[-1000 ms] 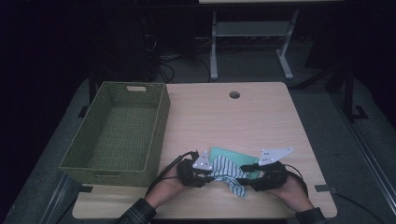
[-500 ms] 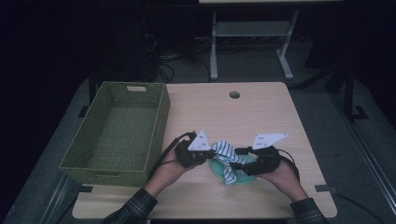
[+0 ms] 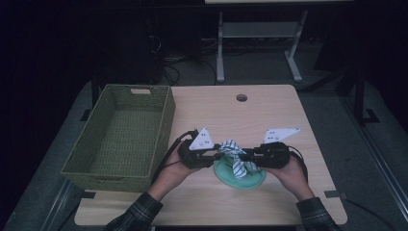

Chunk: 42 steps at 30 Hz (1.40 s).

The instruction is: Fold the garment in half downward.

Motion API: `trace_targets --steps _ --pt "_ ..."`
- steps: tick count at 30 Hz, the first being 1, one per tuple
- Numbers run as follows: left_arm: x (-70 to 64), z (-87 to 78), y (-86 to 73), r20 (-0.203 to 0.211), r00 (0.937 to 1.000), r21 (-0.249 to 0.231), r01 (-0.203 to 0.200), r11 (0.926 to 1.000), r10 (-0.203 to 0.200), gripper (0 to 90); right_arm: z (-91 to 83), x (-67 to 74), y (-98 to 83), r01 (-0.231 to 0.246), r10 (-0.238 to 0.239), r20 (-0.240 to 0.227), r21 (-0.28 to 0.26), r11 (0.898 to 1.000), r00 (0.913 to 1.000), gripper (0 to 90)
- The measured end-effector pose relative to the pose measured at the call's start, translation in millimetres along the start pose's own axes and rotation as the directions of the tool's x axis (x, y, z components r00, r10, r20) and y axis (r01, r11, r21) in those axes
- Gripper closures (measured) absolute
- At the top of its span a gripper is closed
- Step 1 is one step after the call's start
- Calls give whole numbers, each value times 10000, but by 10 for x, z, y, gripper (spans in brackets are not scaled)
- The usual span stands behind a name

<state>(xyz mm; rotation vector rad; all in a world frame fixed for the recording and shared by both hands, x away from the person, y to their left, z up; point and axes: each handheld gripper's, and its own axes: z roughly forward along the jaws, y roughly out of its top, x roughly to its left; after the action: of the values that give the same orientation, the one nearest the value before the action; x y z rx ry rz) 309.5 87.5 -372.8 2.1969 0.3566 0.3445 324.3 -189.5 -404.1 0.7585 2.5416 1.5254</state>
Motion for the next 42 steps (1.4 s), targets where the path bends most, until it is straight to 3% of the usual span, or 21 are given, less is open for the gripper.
trace_targets --steps 4,5,7,10,13,20,24,27,29,32,37,39,42 --pt "-57 82 -110 351 9994 568 30 9984 -50 696 -33 -42 52 159 -155 300 -117 9998 9994 768" --pt "-72 117 -137 439 9990 680 50 9977 -79 697 -34 -34 64 358 -351 560 -106 9993 9978 768" --pt "-97 178 -175 564 9984 834 24 9965 -72 697 -29 9 71 980 -975 1226 20 9952 9877 768" --pt "-109 219 -193 656 9978 933 13 9956 -75 694 34 94 25 1930 -1984 1948 465 9801 9606 772" --pt "-99 223 -210 594 9981 984 93 9951 -152 690 120 117 -56 2404 -2543 1888 933 9662 9485 774" --pt "-78 214 -245 695 9971 1062 249 9940 -324 682 243 158 -199 2691 -2923 1739 1454 9521 9404 774" --pt "-105 227 -249 788 9966 1133 130 9935 -220 671 288 201 -264 2716 -2960 1578 1589 9492 9421 761" --pt "-113 223 -252 809 9964 1135 153 9934 -246 660 297 224 -317 2539 -2754 1353 1569 9544 9518 722" --pt "-114 219 -254 800 9963 1086 215 9939 -303 651 304 231 -351 2217 -2410 1065 1661 9609 9647 648" --pt "-94 211 -247 850 9959 1039 207 9944 -296 643 291 257 -404 1700 -1818 665 1533 9734 9811 608" --pt "-100 282 -193 1032 9933 815 434 9957 -517 652 198 300 -429 1345 -1373 145 1218 9834 9904 571" --pt "-129 357 -169 1260 9908 817 395 9959 -497 666 160 298 -444 1168 -1182 51 1145 9865 9930 591" --pt "-207 533 -157 1564 9864 987 351 9945 -504 689 127 276 -495 836 -823 -163 1177 9895 9965 694"
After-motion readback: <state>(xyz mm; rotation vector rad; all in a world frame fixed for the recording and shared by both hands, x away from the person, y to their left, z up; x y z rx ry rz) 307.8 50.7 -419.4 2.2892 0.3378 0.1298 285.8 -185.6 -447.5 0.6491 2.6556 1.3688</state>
